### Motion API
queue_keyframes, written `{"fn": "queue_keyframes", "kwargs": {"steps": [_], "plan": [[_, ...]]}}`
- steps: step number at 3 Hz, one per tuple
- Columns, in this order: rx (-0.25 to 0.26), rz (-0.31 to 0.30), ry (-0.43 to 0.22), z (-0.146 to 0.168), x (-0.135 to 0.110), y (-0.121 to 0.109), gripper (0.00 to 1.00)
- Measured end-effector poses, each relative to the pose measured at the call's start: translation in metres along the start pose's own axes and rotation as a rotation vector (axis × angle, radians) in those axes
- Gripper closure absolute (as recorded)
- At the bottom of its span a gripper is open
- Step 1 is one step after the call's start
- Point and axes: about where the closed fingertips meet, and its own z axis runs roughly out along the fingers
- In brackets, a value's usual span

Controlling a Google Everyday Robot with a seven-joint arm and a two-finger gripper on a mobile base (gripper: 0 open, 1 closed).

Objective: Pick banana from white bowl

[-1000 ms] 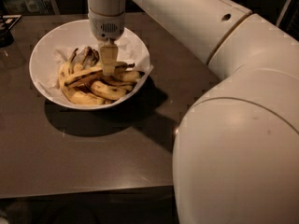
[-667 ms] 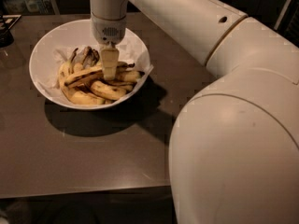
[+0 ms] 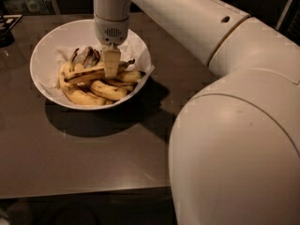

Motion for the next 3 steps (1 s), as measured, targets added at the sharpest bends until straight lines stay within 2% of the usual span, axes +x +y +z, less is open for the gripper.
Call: {"fn": "queue_keyframes", "kwargs": {"steps": [2, 3], "plan": [[0.0, 0.0, 0.0, 0.0, 0.0, 0.0, 1.0], [0.028, 0.011, -0.028, -0.011, 0.001, 0.002, 1.0]]}}
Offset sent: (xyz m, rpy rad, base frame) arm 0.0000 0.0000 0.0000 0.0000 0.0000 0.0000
